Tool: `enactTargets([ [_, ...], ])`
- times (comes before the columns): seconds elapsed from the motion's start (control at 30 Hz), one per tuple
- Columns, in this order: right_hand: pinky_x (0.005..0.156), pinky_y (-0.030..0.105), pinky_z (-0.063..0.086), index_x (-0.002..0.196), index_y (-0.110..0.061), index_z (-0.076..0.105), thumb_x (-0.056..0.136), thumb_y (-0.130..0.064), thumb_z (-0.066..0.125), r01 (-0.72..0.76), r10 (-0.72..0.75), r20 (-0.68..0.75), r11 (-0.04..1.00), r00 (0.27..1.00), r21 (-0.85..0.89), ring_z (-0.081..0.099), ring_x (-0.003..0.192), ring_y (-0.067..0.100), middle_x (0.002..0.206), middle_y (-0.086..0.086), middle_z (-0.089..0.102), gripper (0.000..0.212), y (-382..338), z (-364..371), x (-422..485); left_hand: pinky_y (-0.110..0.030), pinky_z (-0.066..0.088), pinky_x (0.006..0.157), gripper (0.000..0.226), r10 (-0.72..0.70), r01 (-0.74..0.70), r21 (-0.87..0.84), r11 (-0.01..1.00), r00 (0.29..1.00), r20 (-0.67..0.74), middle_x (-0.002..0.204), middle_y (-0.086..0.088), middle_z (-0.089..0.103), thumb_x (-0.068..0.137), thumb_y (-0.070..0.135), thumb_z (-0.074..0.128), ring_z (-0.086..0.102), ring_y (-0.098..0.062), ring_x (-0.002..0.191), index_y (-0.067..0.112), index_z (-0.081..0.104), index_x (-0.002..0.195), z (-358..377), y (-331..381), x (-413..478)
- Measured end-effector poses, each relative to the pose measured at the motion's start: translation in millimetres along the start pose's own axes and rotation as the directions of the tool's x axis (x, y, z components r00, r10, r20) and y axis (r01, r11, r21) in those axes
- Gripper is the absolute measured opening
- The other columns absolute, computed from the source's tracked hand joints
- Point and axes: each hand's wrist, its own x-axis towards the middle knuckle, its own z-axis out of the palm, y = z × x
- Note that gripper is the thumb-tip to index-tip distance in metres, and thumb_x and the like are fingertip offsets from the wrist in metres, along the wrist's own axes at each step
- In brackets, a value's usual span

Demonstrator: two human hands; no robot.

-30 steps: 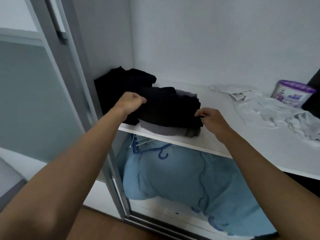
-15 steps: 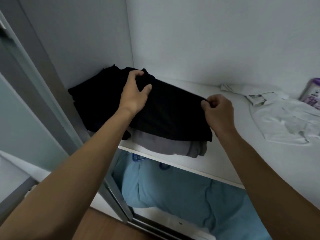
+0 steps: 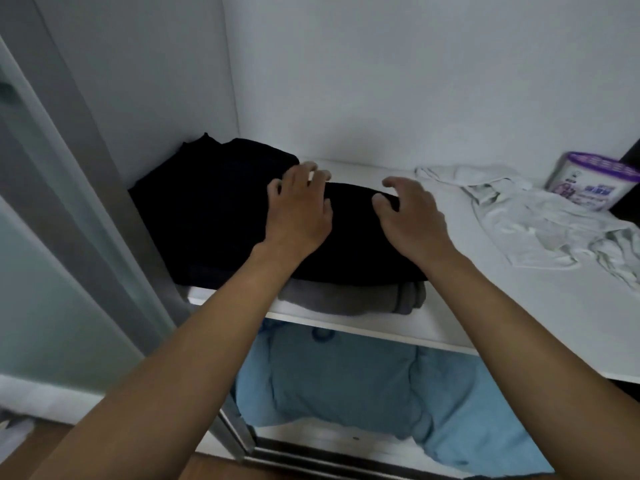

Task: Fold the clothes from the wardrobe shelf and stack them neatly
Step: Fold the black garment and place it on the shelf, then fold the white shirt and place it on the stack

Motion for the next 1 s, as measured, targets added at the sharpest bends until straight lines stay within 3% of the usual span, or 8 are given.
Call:
enactTargets([
  [0.1,0.115,0.048,0.031,0.146,-0.022,0.043,0.102,-0.044,0.035,-0.016,0.026,0.132,0.997,0.991,-0.074,0.038,0.140,0.024,0.152,0.003,0.044,0.051,-1.6,30.5,-15.2,-0.043,0.028,0.111,0.044,0.042,-0.025,-0.097,0.995,0.984,0.175,0.145,-0.001,0.052,0.100,0.038,0.038,0.045,-0.021,0.134,0.022,0.051,0.139,20.4,-7.1,-6.3],
  [0.33,0.115,0.048,0.031,0.144,-0.018,0.046,0.101,-0.043,0.033,-0.019,0.026,0.164,0.999,0.986,-0.046,0.040,0.138,0.025,0.148,0.004,0.048,0.052,5.7,37.5,0.8,-0.046,0.030,0.110,0.052,0.009,0.004,-0.061,0.998,0.978,0.208,0.143,-0.002,0.054,0.095,0.042,0.030,0.045,-0.023,0.134,0.022,0.051,0.139,34.1,-9.5,-0.8],
  [0.47,0.121,0.048,0.018,0.154,-0.017,0.030,0.104,-0.043,0.030,0.009,0.008,0.280,0.998,0.960,-0.060,0.020,0.150,0.023,0.161,0.005,0.029,0.056,9.9,26.9,-7.0,-0.047,0.024,0.115,0.049,-0.019,0.035,-0.048,0.998,0.955,0.296,0.150,-0.004,0.047,0.099,0.037,0.032,0.038,-0.024,0.139,0.020,0.043,0.144,22.2,-0.2,-1.0],
  [0.57,0.121,0.037,0.015,0.154,-0.014,0.030,0.104,-0.038,0.039,0.074,-0.073,0.343,0.997,0.937,0.010,0.020,0.149,0.022,0.161,0.007,0.030,0.056,26.1,-1.1,-16.6,-0.053,0.024,0.115,0.048,-0.031,0.089,-0.187,0.978,0.956,0.292,0.147,-0.008,0.048,0.102,0.036,0.034,0.042,-0.029,0.136,0.016,0.041,0.144,6.4,27.3,8.8],
  [0.67,0.109,0.025,0.023,0.145,-0.013,0.043,0.103,-0.029,0.047,0.080,-0.097,0.261,0.994,0.960,0.075,0.037,0.139,0.023,0.149,0.008,0.045,0.045,66.9,-43.6,-28.8,-0.047,0.035,0.110,0.042,0.107,-0.028,-0.390,0.920,0.977,0.182,0.142,-0.010,0.052,0.103,0.031,0.038,0.050,-0.029,0.128,0.014,0.045,0.140,-1.8,81.4,17.3],
  [0.77,0.110,0.022,0.022,0.143,-0.015,0.047,0.103,-0.024,0.049,-0.021,0.018,0.171,1.000,0.985,0.015,0.036,0.141,0.021,0.151,0.005,0.044,0.041,137.1,-94.1,-31.0,-0.042,0.036,0.109,0.040,0.232,-0.081,-0.484,0.872,0.937,0.262,0.145,-0.003,0.050,0.103,0.033,0.039,0.046,-0.022,0.131,0.019,0.047,0.139,9.1,150.3,26.1],
  [0.83,0.112,0.029,0.027,0.143,-0.015,0.047,0.100,-0.023,0.053,-0.149,0.152,0.103,0.988,0.983,-0.038,0.039,0.139,0.024,0.150,0.007,0.046,0.044,191.2,-129.2,-28.4,-0.041,0.037,0.110,0.040,0.259,-0.036,-0.528,0.849,0.899,0.354,0.144,0.001,0.051,0.102,0.033,0.041,0.048,-0.019,0.131,0.020,0.048,0.139,26.3,193.5,29.0],
  [1.0,0.104,0.046,0.043,0.138,-0.012,0.051,0.090,-0.027,0.065,-0.509,0.500,-0.096,0.851,0.861,-0.130,0.051,0.127,0.035,0.137,0.015,0.056,0.052,326.6,-207.5,-36.4,-0.036,0.051,0.094,0.033,0.212,0.200,-0.574,0.794,0.794,0.570,0.132,0.000,0.061,0.097,0.027,0.054,0.061,-0.020,0.113,0.020,0.057,0.129,81.5,289.9,30.8],
])
